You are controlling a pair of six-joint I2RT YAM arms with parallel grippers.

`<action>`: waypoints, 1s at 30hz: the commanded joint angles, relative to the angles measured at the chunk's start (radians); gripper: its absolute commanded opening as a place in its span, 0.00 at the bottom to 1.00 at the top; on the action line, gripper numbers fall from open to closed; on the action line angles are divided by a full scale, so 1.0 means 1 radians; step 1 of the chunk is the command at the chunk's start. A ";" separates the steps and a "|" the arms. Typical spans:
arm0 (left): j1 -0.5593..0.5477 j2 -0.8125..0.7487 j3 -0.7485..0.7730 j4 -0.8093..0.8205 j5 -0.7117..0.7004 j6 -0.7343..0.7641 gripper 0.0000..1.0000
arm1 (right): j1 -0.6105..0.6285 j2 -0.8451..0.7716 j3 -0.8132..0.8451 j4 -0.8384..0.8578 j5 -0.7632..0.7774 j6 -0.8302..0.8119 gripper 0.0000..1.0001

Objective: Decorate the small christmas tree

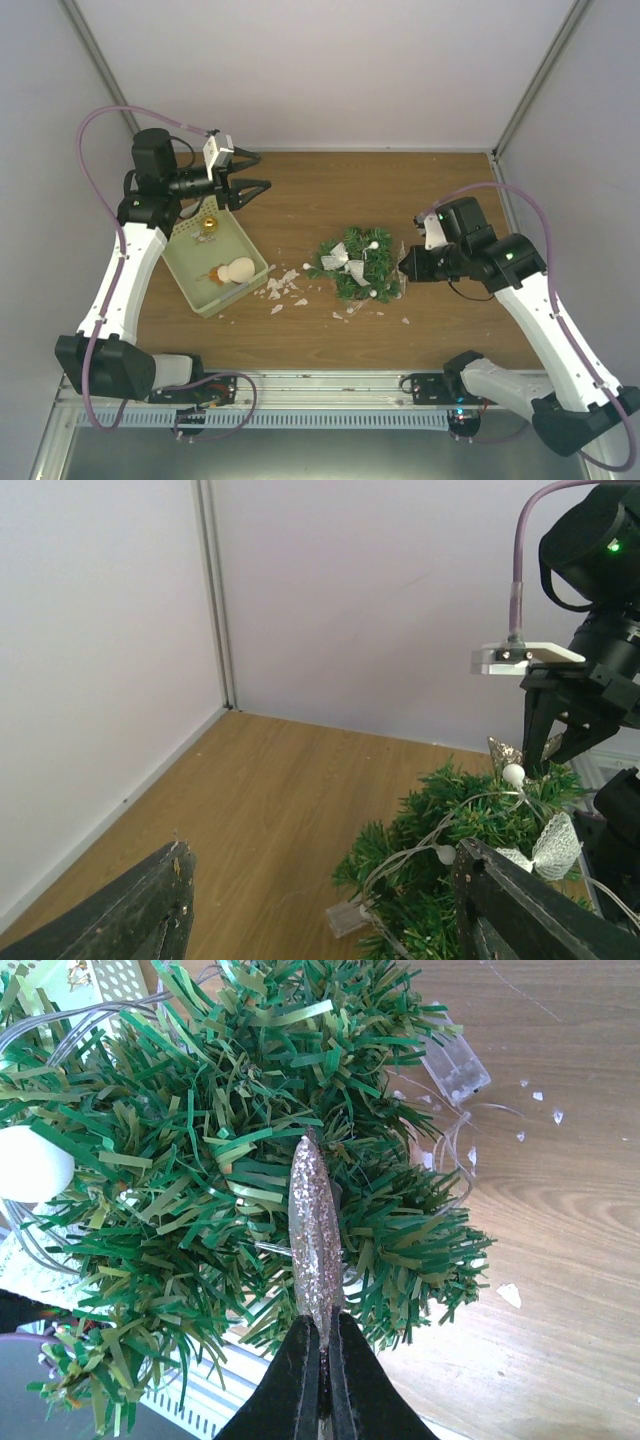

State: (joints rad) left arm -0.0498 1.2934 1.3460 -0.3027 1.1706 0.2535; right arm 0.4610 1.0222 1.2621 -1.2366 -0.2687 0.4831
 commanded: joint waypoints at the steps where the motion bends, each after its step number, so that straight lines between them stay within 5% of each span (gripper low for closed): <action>1: 0.007 0.006 0.010 0.024 0.021 -0.005 0.71 | 0.005 0.013 -0.009 0.016 -0.014 -0.026 0.00; 20: 0.007 0.016 0.008 0.019 0.030 -0.014 0.71 | 0.007 0.021 -0.034 0.052 -0.046 -0.045 0.02; 30: 0.007 0.026 0.010 0.033 0.045 -0.034 0.71 | 0.006 0.013 0.008 0.027 -0.018 -0.042 0.28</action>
State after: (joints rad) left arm -0.0498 1.3064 1.3460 -0.3023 1.1915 0.2359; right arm 0.4610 1.0363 1.2381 -1.1973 -0.2951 0.4427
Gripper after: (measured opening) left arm 0.712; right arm 0.264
